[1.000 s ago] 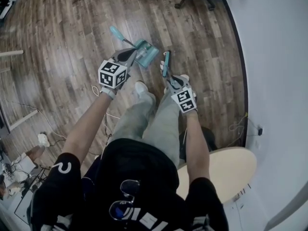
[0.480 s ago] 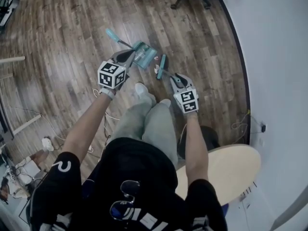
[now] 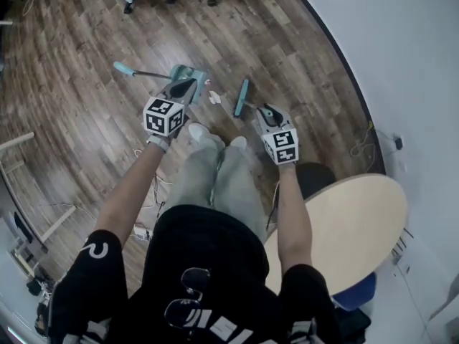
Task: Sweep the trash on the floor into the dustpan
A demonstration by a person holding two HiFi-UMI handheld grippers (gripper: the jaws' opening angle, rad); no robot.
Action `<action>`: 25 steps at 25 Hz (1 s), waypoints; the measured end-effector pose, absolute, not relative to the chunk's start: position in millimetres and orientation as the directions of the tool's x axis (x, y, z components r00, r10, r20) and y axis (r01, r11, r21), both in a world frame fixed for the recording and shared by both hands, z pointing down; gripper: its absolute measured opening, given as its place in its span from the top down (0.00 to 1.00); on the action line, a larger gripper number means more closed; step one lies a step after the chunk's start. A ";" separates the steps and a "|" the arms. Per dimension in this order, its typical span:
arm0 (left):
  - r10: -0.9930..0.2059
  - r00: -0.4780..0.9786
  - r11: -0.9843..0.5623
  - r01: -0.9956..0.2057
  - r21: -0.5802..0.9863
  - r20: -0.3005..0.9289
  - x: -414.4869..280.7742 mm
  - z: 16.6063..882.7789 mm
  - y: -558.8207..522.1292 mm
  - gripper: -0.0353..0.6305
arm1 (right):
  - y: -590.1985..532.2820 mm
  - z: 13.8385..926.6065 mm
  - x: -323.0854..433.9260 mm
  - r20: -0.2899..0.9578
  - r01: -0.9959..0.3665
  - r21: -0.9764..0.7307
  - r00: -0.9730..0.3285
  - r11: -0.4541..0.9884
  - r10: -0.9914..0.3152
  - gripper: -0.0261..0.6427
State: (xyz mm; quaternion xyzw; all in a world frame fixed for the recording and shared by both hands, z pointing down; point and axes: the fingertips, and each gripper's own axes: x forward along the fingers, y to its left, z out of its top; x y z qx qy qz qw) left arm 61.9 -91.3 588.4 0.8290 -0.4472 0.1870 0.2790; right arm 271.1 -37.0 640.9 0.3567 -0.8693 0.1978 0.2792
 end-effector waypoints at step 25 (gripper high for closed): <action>-0.523 0.637 -0.592 -0.750 0.297 0.566 141.1 603.8 -34.8 0.95 | 57.8 680.7 410.2 0.625 -0.916 -0.157 -0.381 0.368 -0.681 0.82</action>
